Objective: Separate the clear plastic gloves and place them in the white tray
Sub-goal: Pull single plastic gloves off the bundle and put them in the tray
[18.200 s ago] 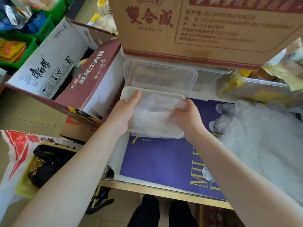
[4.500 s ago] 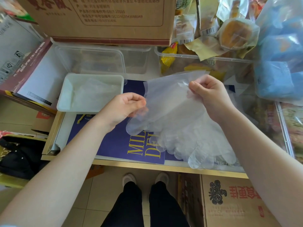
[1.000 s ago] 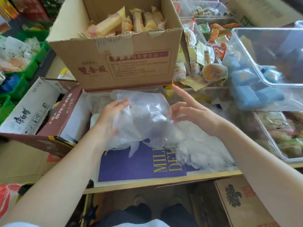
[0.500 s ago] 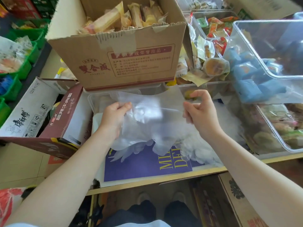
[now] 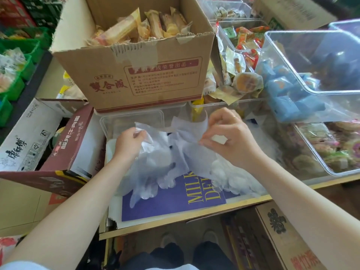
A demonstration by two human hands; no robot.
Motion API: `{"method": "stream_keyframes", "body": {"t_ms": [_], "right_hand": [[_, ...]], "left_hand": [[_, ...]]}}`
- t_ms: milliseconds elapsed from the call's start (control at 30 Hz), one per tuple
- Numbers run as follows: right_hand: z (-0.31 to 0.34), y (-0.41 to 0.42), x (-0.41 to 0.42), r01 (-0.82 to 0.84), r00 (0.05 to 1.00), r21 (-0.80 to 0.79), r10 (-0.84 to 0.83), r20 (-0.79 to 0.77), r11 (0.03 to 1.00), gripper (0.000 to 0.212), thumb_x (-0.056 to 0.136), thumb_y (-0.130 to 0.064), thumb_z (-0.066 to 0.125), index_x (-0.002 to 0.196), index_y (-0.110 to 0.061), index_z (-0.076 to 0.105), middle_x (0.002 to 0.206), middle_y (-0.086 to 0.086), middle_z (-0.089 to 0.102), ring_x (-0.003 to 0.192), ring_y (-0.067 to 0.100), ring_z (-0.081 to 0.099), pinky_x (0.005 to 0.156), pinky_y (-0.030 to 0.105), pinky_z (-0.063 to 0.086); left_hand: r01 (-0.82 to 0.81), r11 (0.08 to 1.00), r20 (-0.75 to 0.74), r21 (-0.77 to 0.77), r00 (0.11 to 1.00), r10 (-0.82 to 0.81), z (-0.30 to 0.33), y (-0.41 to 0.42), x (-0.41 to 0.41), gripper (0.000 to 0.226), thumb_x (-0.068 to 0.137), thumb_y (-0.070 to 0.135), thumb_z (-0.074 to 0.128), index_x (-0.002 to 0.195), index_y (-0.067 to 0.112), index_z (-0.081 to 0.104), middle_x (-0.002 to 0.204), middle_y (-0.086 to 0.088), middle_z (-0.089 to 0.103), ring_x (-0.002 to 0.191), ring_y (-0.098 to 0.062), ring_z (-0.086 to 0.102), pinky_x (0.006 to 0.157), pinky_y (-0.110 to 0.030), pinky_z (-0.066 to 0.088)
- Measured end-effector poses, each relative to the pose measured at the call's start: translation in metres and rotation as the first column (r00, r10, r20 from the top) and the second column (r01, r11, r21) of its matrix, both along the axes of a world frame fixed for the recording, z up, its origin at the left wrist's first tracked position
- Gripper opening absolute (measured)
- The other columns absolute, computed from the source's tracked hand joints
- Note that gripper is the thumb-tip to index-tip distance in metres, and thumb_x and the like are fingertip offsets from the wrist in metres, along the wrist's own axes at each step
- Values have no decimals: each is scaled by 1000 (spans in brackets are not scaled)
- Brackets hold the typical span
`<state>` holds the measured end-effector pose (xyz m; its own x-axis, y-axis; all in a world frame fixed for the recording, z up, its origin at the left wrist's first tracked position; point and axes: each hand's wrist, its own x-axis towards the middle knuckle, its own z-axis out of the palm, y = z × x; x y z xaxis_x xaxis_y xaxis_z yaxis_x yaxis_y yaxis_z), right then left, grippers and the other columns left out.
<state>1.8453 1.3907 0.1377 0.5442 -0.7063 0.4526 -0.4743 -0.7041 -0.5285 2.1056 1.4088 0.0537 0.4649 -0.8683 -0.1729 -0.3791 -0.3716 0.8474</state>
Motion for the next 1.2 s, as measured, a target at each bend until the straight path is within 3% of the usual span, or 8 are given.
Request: {"method": "stream_keyframes", "body": {"t_ms": [100,167,333,500,700,800,1000,1200], "right_hand": [[15,10,8,-111,989,-361,69,-127,926,24,88,-27,58,70,-11,64,114,9,59,118,28,45,107,40,30],[27,19,19,-220,971,-391,161,-179,894,33,96,-24,44,76,-7,63,95,9,67,99,29,60,103,45,38],[42,24,42,-173,976,-192,142,-165,966,33,93,-28,43,84,-7,67,50,2,49,41,28,42,37,31,42],[34,1,49,-56,986,14,58,-156,998,41,78,-48,55,67,-10,67,56,-2,52,49,16,41,49,29,41],[38,-8,43,-16,993,332,54,-106,943,15,76,-26,76,73,-16,65,122,-7,54,112,8,43,90,21,29],[38,-12,39,-28,998,532,52,-30,846,21,75,-23,76,73,-5,66,80,-6,61,76,6,50,71,21,37],[26,-13,29,-15,999,581,32,-18,814,22,75,-14,76,69,-6,56,66,11,56,63,14,45,63,27,36],[14,-12,25,100,995,453,-76,-72,886,23,80,-18,72,85,-23,50,72,-6,52,53,0,42,50,13,34]], "left_hand": [[36,991,56,-126,998,-29,15,3,0,24,92,20,53,71,26,61,86,-5,68,82,-21,60,75,-34,44],[108,974,73,-201,993,-95,30,3,-6,25,93,18,52,71,25,61,82,0,69,78,-14,60,77,-32,44],[167,912,-186,-375,950,-251,68,13,-32,20,93,12,54,78,21,64,65,17,66,65,5,57,70,-15,44],[266,869,-376,-417,820,-431,89,26,-47,20,86,10,60,71,21,68,62,12,64,60,-2,55,64,-15,45],[335,875,-475,-349,742,-473,80,36,-51,16,79,9,70,70,21,76,74,-1,69,68,-15,60,67,-27,46],[302,882,-578,-363,669,-467,78,43,-53,9,70,24,76,69,15,76,66,-2,66,60,-14,54,56,-22,40],[293,910,-551,-294,726,-412,75,42,-57,17,86,19,63,73,16,75,62,3,63,58,-9,53,52,-20,42],[532,830,-597,-168,616,-515,74,33,-40,61,90,59,31,93,15,73,97,-7,72,96,-16,65,88,-28,47]]}}
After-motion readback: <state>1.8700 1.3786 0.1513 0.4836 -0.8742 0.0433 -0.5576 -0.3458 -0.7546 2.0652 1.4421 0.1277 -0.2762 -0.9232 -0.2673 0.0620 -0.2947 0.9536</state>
